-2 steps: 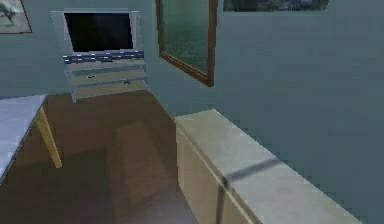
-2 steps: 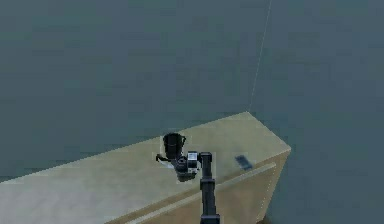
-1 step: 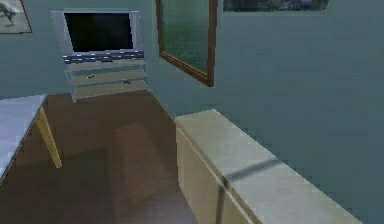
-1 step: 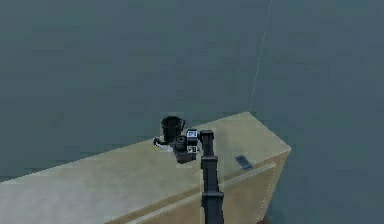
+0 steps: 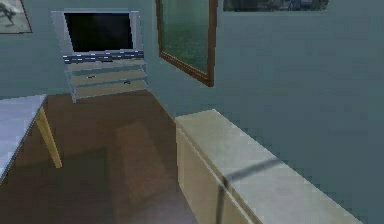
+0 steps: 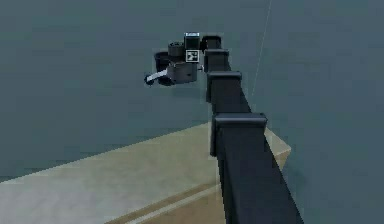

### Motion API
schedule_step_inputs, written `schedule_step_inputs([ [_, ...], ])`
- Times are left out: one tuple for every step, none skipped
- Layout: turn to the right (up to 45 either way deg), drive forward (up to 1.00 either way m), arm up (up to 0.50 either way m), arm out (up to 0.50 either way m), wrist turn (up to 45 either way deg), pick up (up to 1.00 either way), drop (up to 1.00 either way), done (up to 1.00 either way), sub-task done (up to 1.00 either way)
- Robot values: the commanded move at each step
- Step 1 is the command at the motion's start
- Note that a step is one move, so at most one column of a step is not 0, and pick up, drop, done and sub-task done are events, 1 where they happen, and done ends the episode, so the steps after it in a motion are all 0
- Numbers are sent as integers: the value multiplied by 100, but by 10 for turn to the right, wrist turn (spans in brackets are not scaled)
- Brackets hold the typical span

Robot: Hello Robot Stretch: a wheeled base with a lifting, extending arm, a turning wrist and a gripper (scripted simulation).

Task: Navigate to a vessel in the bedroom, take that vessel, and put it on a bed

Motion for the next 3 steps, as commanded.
schedule_step_inputs([
  [0,0,0,0,-450,0,0,0,0],
  [0,0,0,0,-450,0,0,0,0],
  [0,0,0,0,-180,0,0,0,0],
])
